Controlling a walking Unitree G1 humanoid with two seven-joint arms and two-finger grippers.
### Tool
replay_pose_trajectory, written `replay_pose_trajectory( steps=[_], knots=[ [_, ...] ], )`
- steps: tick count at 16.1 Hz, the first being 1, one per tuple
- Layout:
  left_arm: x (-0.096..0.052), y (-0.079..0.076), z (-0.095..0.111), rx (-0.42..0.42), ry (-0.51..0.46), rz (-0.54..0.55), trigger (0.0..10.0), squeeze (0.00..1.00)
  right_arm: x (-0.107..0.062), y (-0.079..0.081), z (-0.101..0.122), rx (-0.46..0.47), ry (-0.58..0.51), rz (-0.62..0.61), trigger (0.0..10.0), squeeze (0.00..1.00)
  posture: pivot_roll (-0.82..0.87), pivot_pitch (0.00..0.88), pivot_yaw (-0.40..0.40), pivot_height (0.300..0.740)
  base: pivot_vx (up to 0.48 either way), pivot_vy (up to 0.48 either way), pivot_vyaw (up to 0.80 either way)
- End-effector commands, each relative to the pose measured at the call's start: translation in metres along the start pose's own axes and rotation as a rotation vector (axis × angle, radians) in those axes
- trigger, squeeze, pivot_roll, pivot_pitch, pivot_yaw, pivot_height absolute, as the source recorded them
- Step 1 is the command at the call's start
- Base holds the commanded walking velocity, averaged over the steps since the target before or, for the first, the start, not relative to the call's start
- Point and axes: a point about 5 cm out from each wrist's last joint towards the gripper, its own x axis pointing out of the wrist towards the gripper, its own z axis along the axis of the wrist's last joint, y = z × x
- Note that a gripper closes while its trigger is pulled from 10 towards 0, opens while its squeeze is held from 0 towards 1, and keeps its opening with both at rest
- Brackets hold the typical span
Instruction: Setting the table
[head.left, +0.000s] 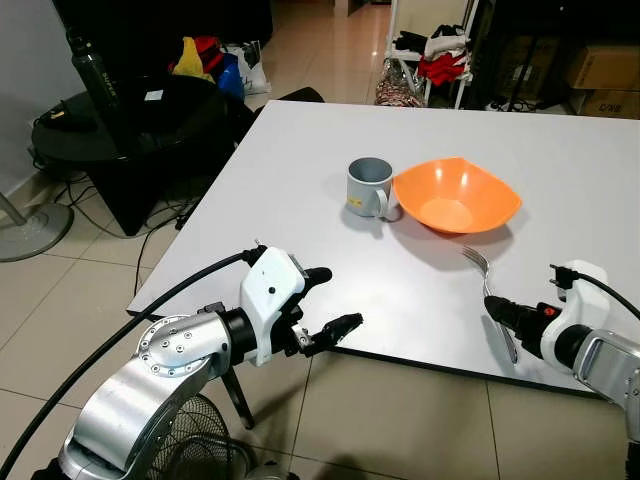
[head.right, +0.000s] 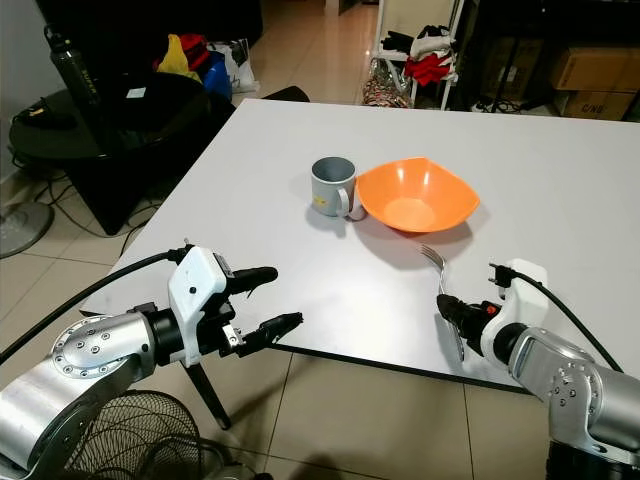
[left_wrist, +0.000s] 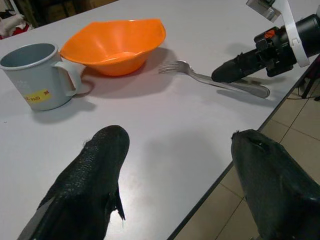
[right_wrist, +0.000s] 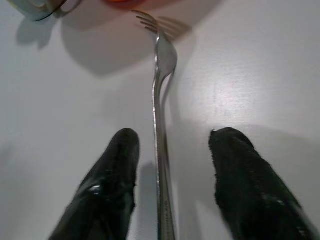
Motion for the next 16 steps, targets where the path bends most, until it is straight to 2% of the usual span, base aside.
replay_pose_trajectory(
  steps=[1, 5, 12, 15, 16],
  knots=[
    [0.000, 0.003, 0.001, 0.019, 0.009, 0.000, 10.0, 0.00, 0.002, 0.007, 0.004, -0.002, -0.010, 0.037, 0.0, 0.00, 0.09, 0.000, 0.091, 0.740, 0.000, 0.000, 0.00],
    [0.000, 0.004, 0.002, 0.023, 0.012, 0.001, 10.0, 0.00, 0.004, 0.013, 0.009, 0.002, -0.083, 0.067, 0.0, 0.00, 0.09, 0.000, 0.092, 0.740, 0.000, 0.000, 0.00],
    [0.000, 0.005, 0.002, 0.029, 0.014, -0.006, 10.0, 0.00, 0.006, 0.014, -0.002, 0.140, -0.146, 0.092, 0.0, 0.00, 0.09, 0.000, 0.107, 0.740, 0.000, 0.000, 0.00],
    [0.000, 0.005, 0.003, 0.030, 0.015, -0.013, 10.0, 0.00, 0.008, 0.013, -0.008, 0.277, -0.192, 0.129, 0.0, 0.00, 0.09, 0.000, 0.114, 0.740, 0.000, 0.000, 0.00],
    [0.001, 0.005, 0.003, 0.031, 0.015, -0.017, 10.0, 0.00, 0.010, 0.013, -0.011, 0.401, -0.208, 0.170, 0.0, 0.00, 0.09, 0.000, 0.116, 0.740, 0.000, 0.000, 0.00]
  ],
)
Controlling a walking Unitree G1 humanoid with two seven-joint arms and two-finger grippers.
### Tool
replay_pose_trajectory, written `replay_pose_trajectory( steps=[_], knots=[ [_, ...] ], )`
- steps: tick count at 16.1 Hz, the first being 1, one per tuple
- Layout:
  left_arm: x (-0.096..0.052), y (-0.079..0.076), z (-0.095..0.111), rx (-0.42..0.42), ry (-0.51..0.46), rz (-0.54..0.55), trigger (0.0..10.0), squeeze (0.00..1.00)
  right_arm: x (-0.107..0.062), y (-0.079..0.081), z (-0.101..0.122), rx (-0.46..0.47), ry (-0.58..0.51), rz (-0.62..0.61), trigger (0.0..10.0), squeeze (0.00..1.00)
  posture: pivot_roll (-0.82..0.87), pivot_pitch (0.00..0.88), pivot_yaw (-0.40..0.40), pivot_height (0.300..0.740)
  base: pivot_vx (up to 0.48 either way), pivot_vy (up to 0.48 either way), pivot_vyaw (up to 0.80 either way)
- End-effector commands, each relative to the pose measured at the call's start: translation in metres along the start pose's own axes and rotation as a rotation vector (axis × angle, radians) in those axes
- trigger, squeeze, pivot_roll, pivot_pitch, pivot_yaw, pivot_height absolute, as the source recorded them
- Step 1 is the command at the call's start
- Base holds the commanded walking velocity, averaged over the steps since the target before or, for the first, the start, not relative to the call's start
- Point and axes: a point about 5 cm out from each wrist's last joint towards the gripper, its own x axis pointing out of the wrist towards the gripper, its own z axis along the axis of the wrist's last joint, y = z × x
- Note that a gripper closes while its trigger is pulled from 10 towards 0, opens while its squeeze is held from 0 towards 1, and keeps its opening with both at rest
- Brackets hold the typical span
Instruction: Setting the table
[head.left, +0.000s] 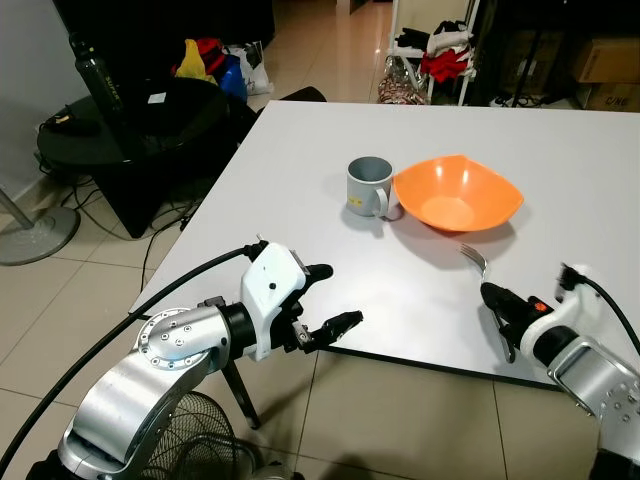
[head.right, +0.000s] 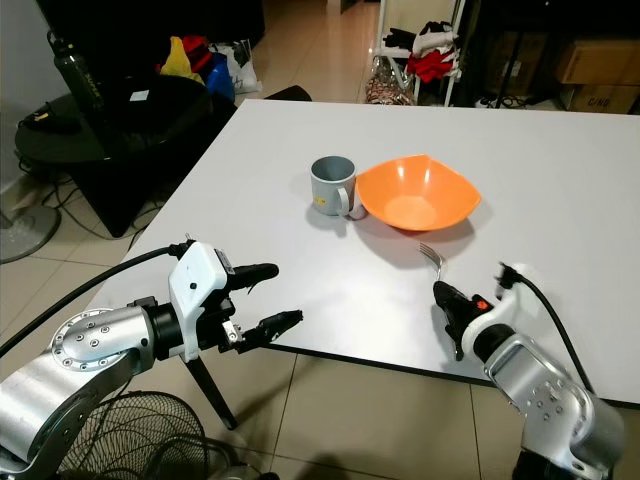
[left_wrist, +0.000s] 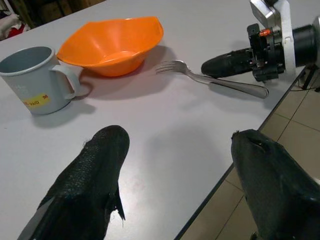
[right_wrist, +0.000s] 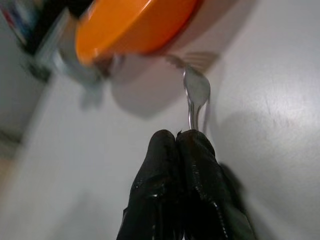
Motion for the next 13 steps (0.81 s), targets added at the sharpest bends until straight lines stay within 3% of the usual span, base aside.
replay_pose_trajectory(
  steps=[1, 4, 9, 10, 11, 12, 13],
  knots=[
    [0.000, 0.002, -0.001, 0.010, 0.012, -0.003, 10.0, 0.00, 0.002, 0.001, 0.001, 0.054, -0.005, 0.019, 0.0, 0.00, 0.09, 0.000, 0.116, 0.740, 0.000, 0.000, 0.00],
    [0.001, 0.002, 0.000, 0.011, 0.013, -0.010, 10.0, 0.00, 0.004, -0.005, -0.005, 0.211, -0.011, 0.013, 0.0, 0.00, 0.08, 0.000, 0.124, 0.740, 0.000, 0.000, 0.00],
    [0.002, 0.002, 0.000, 0.015, 0.012, -0.014, 10.0, 0.00, 0.005, -0.005, -0.004, 0.179, 0.013, -0.017, 0.0, 0.00, 0.08, 0.000, 0.125, 0.740, 0.000, 0.000, 0.00],
    [0.003, 0.002, 0.000, 0.015, 0.011, -0.014, 10.0, 0.00, 0.005, -0.005, -0.003, 0.165, 0.018, -0.037, 10.0, 0.00, 0.08, 0.000, 0.122, 0.740, 0.000, 0.000, 0.00],
    [0.003, 0.002, 0.000, 0.015, 0.010, -0.014, 10.0, 0.00, 0.004, -0.005, -0.002, 0.165, 0.021, -0.045, 10.0, 0.00, 0.08, 0.000, 0.122, 0.740, 0.000, 0.000, 0.00],
    [0.003, 0.002, 0.001, 0.016, 0.009, -0.013, 10.0, 0.00, 0.005, -0.007, -0.002, 0.169, 0.023, -0.071, 10.0, 0.51, 0.08, 0.000, 0.121, 0.740, 0.000, 0.000, 0.00],
    [0.003, 0.002, 0.001, 0.016, 0.009, -0.013, 10.0, 0.00, 0.005, -0.008, -0.002, 0.166, 0.023, -0.078, 10.0, 0.87, 0.08, 0.000, 0.121, 0.740, 0.000, 0.000, 0.00]
  ],
)
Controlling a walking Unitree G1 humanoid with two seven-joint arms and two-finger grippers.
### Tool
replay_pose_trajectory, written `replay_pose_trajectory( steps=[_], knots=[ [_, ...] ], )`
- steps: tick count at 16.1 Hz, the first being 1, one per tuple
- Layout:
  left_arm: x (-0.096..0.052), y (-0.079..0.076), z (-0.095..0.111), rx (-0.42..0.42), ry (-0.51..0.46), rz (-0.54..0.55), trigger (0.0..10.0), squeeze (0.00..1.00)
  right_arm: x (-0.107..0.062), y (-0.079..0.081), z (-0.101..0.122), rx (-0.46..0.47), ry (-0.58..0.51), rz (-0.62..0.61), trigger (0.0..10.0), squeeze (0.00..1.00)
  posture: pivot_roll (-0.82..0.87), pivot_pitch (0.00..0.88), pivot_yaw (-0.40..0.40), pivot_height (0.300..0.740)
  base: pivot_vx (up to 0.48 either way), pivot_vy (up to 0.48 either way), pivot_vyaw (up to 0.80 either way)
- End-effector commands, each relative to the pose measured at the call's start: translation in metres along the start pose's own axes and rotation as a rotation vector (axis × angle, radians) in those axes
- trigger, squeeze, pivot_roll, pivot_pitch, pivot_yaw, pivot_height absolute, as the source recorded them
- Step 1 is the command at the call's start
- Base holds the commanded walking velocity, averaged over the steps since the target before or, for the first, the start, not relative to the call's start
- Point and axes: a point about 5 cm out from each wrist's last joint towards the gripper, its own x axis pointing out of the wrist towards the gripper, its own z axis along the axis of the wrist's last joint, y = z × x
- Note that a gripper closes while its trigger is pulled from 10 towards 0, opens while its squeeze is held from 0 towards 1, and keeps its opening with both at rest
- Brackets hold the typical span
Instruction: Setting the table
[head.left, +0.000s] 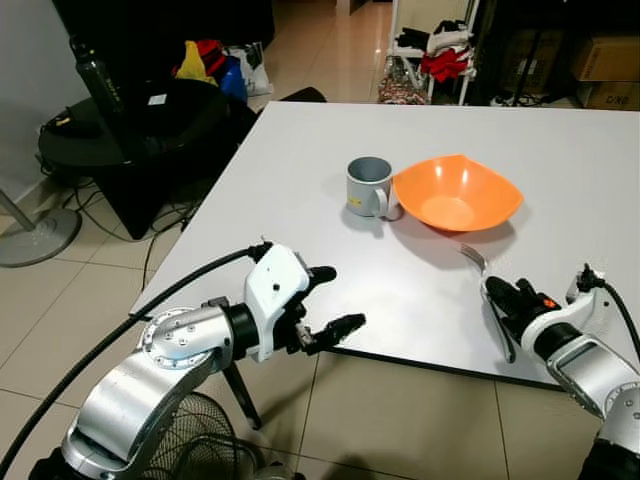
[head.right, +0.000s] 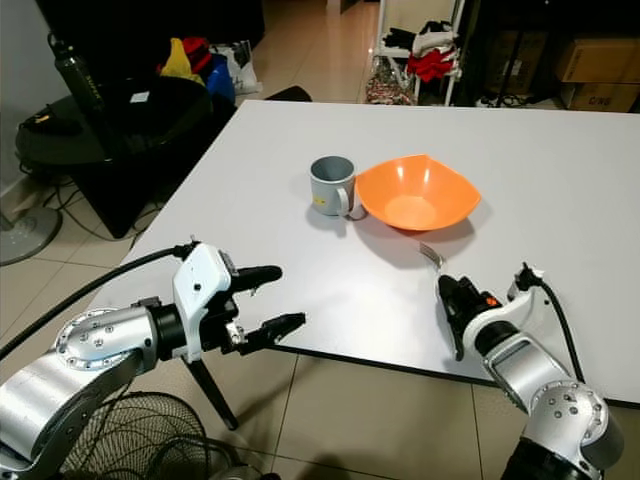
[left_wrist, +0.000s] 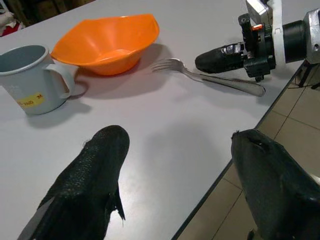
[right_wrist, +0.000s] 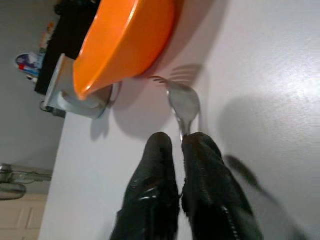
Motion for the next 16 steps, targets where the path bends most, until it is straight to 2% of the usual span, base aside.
replay_pose_trajectory(
  steps=[1, 10, 11, 13, 16],
  knots=[
    [0.001, 0.003, 0.001, 0.016, 0.004, 0.003, 10.0, 0.00, 0.001, -0.007, -0.007, 0.014, 0.037, -0.045, 10.0, 1.00, 0.08, 0.000, 0.120, 0.740, 0.000, 0.000, 0.00],
    [0.002, 0.003, 0.002, 0.021, 0.002, -0.005, 10.0, 0.00, -0.003, -0.008, 0.002, -0.019, 0.011, -0.077, 10.0, 1.00, 0.08, 0.000, 0.125, 0.740, 0.000, 0.000, 0.00],
    [0.002, 0.003, 0.002, 0.021, 0.002, -0.005, 10.0, 0.00, -0.004, -0.007, 0.003, -0.060, 0.014, -0.087, 10.0, 1.00, 0.08, 0.000, 0.124, 0.740, 0.000, 0.000, 0.00],
    [0.001, 0.003, 0.002, 0.023, 0.003, -0.002, 10.0, 0.00, -0.008, 0.000, 0.013, -0.227, 0.000, -0.099, 10.0, 1.00, 0.08, 0.000, 0.122, 0.740, 0.000, 0.000, 0.00],
    [0.001, 0.003, 0.002, 0.024, 0.001, 0.000, 10.0, 0.00, -0.013, 0.010, 0.025, -0.306, -0.029, -0.094, 10.0, 1.00, 0.08, 0.000, 0.115, 0.740, 0.000, 0.000, 0.00]
  ],
)
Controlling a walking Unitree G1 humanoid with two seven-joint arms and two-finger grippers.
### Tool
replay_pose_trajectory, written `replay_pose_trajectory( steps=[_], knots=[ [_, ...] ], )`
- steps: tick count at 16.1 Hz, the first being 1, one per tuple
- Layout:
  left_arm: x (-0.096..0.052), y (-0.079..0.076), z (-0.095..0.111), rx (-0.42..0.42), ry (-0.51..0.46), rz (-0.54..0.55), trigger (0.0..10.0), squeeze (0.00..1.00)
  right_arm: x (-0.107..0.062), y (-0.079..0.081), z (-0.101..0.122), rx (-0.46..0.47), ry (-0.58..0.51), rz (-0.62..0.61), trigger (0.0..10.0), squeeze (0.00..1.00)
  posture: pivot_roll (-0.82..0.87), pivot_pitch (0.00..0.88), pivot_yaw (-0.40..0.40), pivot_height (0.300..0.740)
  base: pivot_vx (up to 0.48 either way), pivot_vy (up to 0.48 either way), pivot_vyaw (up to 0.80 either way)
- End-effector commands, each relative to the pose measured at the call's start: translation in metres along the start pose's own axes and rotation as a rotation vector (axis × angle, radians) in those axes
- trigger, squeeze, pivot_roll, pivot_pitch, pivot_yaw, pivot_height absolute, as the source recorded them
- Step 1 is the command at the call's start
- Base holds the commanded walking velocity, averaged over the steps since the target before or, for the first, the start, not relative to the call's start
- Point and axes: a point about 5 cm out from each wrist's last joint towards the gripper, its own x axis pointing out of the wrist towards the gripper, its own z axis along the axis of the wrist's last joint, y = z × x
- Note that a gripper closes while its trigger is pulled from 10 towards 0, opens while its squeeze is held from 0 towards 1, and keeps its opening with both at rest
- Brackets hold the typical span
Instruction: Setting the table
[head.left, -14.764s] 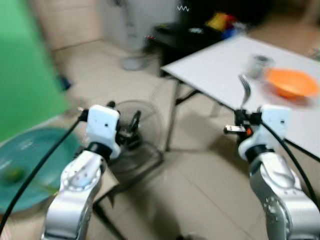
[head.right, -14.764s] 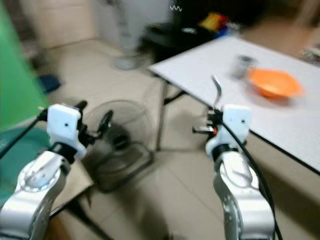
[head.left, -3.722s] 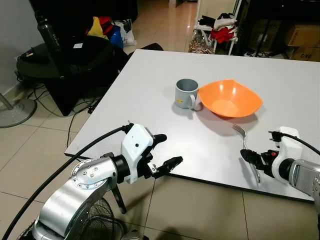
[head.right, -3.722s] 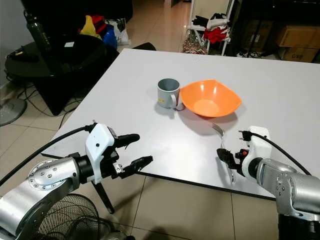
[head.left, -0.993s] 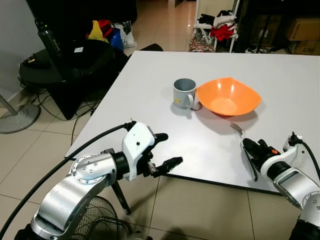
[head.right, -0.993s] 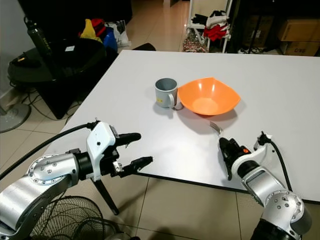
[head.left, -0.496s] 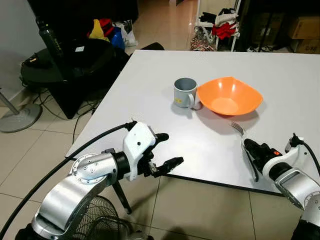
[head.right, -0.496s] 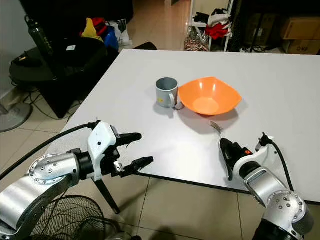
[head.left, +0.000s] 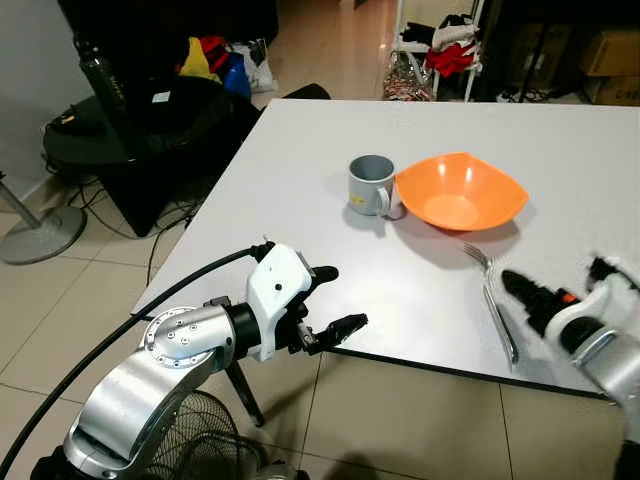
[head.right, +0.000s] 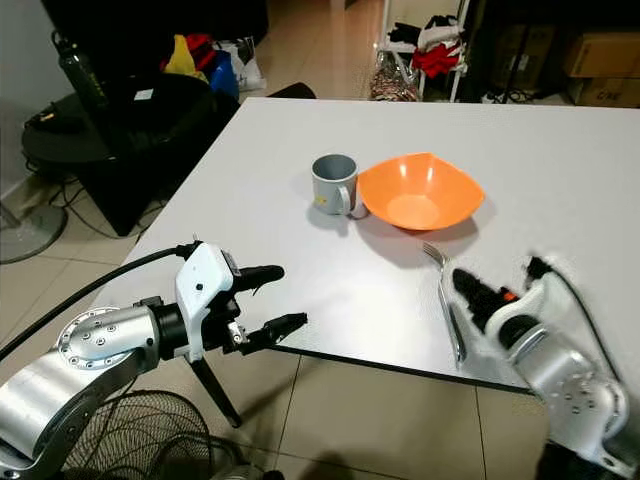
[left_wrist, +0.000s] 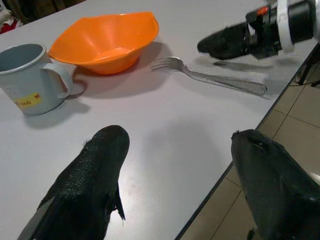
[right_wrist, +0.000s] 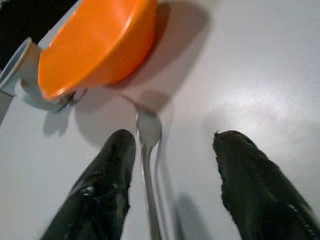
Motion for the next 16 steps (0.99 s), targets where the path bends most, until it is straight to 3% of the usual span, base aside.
replay_pose_trajectory(
  steps=[1, 4, 6, 7, 10, 11, 12, 16],
  knots=[
    [0.000, 0.003, 0.001, 0.019, 0.002, 0.007, 10.0, 0.00, -0.002, 0.006, 0.006, -0.048, -0.014, 0.003, 10.0, 1.00, 0.08, 0.000, 0.112, 0.740, 0.000, 0.000, 0.00],
    [0.000, 0.003, 0.002, 0.020, -0.002, 0.007, 10.0, 0.00, -0.006, 0.012, 0.019, -0.114, -0.059, 0.004, 10.0, 1.00, 0.08, 0.000, 0.111, 0.740, 0.000, 0.000, 0.00],
    [-0.001, 0.004, 0.002, 0.018, -0.004, 0.010, 10.0, 0.00, -0.010, 0.031, 0.024, -0.316, -0.027, 0.071, 10.0, 1.00, 0.08, 0.000, 0.112, 0.740, 0.000, 0.000, 0.00],
    [-0.002, 0.004, 0.001, 0.018, -0.003, 0.012, 10.0, 0.00, -0.010, 0.036, 0.022, -0.363, -0.008, 0.077, 10.0, 1.00, 0.08, 0.000, 0.112, 0.740, 0.000, 0.000, 0.00],
    [-0.003, 0.005, 0.001, 0.018, -0.001, 0.016, 10.0, 0.00, -0.004, 0.045, 0.020, -0.417, -0.011, 0.063, 10.0, 1.00, 0.08, 0.000, 0.108, 0.740, 0.000, 0.000, 0.00],
    [-0.004, 0.006, 0.001, 0.019, 0.002, 0.020, 10.0, 0.00, -0.002, 0.053, 0.016, -0.452, 0.001, 0.084, 10.0, 0.28, 0.09, 0.000, 0.109, 0.740, 0.000, 0.000, 0.00],
    [-0.005, 0.006, 0.001, 0.019, 0.004, 0.022, 10.0, 0.00, -0.001, 0.056, 0.010, -0.483, 0.026, 0.077, 10.0, 0.00, 0.09, 0.000, 0.111, 0.740, 0.000, 0.000, 0.00],
    [-0.004, 0.006, 0.001, 0.019, 0.004, 0.015, 10.0, 0.00, 0.008, 0.045, -0.005, -0.523, 0.071, -0.018, 10.0, 0.00, 0.09, 0.000, 0.111, 0.740, 0.000, 0.000, 0.00]
  ],
)
